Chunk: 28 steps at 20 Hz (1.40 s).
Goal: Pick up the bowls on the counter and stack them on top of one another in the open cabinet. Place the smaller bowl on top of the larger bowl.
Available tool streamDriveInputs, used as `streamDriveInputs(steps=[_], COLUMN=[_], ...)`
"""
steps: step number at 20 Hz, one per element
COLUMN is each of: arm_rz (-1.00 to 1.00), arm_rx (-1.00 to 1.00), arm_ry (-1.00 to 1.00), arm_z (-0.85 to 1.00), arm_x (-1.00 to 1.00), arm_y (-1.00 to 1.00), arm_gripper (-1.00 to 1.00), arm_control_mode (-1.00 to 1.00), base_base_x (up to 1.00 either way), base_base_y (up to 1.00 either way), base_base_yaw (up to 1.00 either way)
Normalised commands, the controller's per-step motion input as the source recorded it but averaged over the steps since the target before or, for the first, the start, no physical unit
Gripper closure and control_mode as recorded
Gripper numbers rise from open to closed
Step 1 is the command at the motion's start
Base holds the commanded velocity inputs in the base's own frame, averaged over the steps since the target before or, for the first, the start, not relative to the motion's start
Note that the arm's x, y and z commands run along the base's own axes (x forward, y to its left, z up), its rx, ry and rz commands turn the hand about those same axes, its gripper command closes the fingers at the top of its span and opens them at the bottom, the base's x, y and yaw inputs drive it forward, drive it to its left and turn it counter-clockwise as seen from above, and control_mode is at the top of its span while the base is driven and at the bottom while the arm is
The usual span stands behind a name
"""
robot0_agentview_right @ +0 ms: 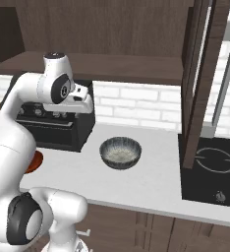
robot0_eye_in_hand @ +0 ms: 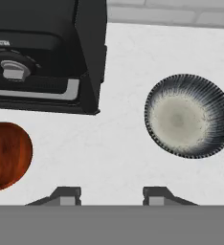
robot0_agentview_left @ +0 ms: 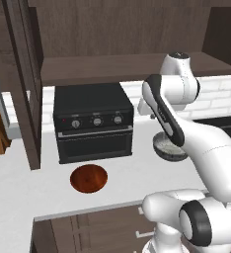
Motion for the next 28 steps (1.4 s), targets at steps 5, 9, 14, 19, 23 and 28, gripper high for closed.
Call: streamDriveInputs(steps=[5,9,14,19,23,28], arm_rz=[0.00,0.00,0.03,0.04,0.05,0.10], arm_rx=[0.00,0.00,0.00,0.02,0.02,0.00], arm_ry=[0.00,-0.03,0.00,0.00,0.06,0.16], arm_z=[-0.01,-0.04,-0.15,-0.42,-0.47,-0.49], arm_x=[-0.33,-0.69,-0.62,-0.29,0.03,0.34], arm_y=[0.03,0.27,0.50,0.57,0.68,0.70], arm_gripper=[-1.00,-1.00,-1.00,-1.00,-1.00,-1.00], arm_control_mode=[-1.00,-1.00,-1.00,-1.00,-1.00,-1.00], base_base_x=[0.00,0.00,0.00,0.00,0.00,0.00], base_base_y=[0.00,0.00,0.00,0.00,0.00,0.00], base_base_yaw=[0.00,0.00,0.00,0.00,0.00,0.00])
